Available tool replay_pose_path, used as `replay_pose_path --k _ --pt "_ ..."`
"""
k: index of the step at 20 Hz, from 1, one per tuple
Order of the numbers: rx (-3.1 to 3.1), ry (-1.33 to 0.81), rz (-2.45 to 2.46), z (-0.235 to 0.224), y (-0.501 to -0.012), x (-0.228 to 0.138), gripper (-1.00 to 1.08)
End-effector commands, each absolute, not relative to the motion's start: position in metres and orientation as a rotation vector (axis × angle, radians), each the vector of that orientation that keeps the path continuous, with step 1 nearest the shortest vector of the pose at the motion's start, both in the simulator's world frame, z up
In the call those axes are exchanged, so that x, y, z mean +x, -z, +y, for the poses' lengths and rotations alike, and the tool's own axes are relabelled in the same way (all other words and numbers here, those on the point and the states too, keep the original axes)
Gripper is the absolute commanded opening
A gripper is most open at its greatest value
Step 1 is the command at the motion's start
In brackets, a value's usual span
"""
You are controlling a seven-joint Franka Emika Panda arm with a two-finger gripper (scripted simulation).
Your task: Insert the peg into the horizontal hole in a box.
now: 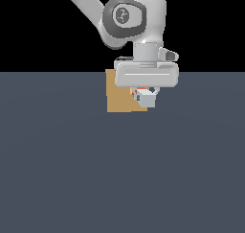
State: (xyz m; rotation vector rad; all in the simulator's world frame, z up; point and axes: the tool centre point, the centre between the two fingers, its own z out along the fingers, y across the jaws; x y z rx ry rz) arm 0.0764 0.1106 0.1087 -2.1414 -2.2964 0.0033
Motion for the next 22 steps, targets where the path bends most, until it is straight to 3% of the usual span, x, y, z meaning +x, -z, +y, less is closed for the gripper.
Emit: replay_pose_path --k 1,16,22 --pt "-2.113 0.0 -2.325 0.118 -0.113 0.076 -1.0" --pt "-2.107 -0.003 -2.331 0.12 -0.113 0.075 -1.0" --pt "-2.107 -0.002 -2.331 0.149 -0.114 0.071 -1.0"
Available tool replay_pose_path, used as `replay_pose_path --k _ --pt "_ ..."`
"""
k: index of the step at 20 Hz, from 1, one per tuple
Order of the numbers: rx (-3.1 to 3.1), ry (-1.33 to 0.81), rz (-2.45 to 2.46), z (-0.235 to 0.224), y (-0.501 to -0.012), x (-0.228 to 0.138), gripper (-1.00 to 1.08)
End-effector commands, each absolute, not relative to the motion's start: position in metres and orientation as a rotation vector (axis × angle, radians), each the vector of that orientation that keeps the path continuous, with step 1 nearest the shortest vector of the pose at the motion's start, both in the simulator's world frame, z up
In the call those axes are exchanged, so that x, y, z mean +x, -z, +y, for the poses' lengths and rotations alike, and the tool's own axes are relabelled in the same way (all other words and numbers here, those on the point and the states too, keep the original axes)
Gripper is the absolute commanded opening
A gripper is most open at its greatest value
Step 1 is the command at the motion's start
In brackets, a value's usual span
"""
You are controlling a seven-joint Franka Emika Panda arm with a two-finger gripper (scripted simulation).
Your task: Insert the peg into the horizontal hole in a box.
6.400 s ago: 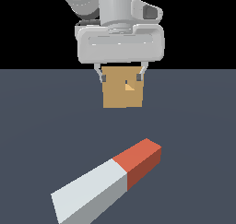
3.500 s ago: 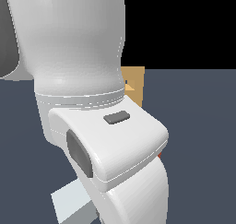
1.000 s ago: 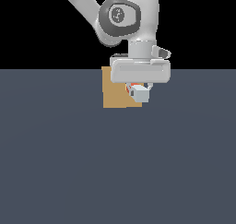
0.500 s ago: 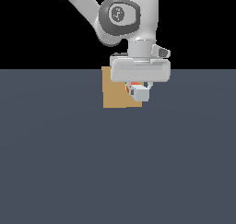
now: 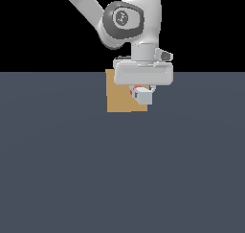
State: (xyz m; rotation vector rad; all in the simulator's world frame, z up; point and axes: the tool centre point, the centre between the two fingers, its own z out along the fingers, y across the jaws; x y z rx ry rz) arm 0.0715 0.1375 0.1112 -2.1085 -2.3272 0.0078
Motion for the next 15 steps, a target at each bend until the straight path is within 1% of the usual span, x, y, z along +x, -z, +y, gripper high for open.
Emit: replay_pose_path --k 1,8,11,15 --pt "-2.107 -0.001 -2.331 0.157 -0.114 0.07 -1.0" --pt "-2.108 0.002 -2.332 0.214 -0.115 0.064 -1.0" --pt "-2.108 0.003 -2.333 0.226 -0.116 0.064 -1.0" --pt "-2.108 0.003 -2.333 0.228 -0.116 0.065 -1.0"
